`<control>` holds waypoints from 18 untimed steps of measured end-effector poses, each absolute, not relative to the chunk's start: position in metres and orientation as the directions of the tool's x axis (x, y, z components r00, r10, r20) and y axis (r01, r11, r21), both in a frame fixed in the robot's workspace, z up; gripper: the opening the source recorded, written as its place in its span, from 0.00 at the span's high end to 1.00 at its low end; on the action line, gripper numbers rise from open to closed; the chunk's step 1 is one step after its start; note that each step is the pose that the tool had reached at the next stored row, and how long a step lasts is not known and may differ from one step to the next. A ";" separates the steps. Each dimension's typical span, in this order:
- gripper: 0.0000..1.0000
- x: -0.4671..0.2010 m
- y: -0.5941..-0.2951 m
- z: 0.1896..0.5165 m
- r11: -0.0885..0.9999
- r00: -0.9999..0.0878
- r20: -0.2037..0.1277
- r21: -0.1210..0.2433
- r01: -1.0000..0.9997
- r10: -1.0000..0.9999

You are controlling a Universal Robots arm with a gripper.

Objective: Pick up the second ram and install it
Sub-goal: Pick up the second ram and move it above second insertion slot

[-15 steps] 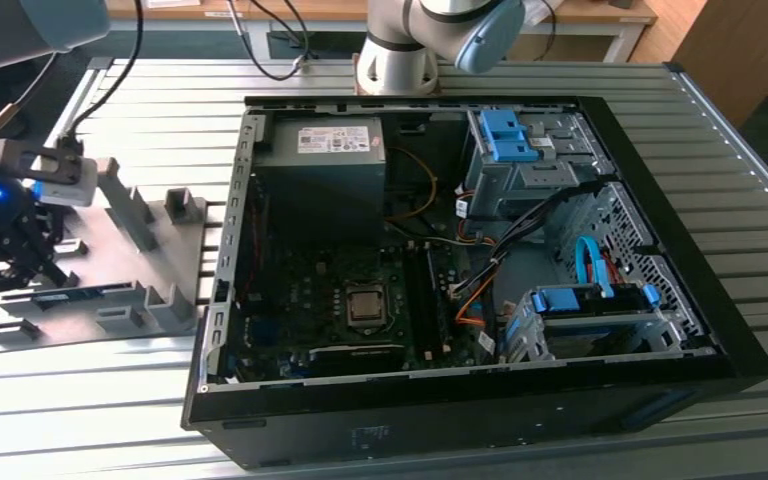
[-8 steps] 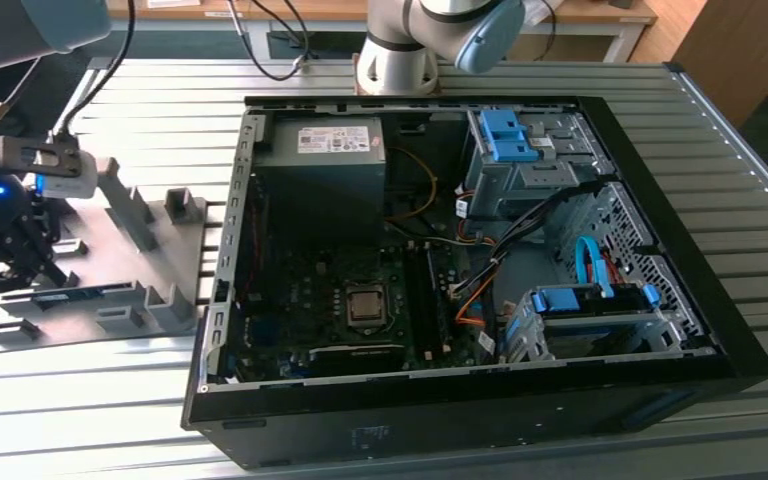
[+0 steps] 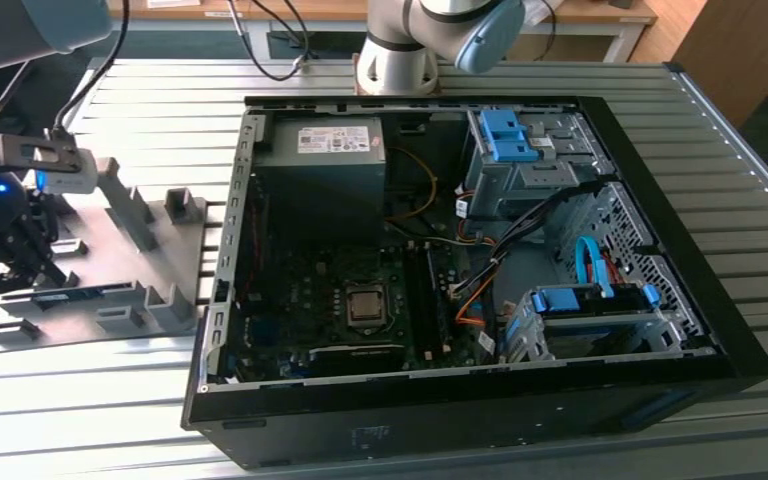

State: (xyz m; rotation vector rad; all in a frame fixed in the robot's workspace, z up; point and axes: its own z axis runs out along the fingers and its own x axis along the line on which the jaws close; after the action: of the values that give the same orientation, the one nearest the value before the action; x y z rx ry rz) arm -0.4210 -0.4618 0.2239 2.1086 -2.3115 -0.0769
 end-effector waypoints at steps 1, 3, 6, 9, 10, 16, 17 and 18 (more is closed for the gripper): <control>0.90 -0.421 -0.462 0.224 0.085 -0.086 -0.024 0.044 -0.995 -0.996; 0.90 -0.421 -0.462 0.224 0.073 -0.074 -0.024 0.044 -0.996 -0.997; 0.90 -0.421 -0.462 0.224 0.054 -0.056 -0.024 0.044 -0.998 -0.998; 0.90 -0.421 -0.462 0.224 0.033 -0.034 -0.024 0.044 -0.998 -0.999; 0.90 -0.421 -0.462 0.224 0.027 -0.028 -0.024 0.044 -0.999 -0.999; 0.90 -0.421 -0.462 0.224 -0.004 0.003 -0.024 0.044 -0.999 -1.000; 0.90 -0.421 -0.462 0.224 -0.009 0.008 -0.024 0.044 -0.999 -1.000; 0.90 -0.421 -0.462 0.224 -0.014 0.013 -0.024 0.044 -0.999 -1.000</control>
State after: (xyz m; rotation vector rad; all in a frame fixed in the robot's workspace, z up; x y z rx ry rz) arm -0.4210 -0.4617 0.2239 2.2258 -2.1954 -0.0757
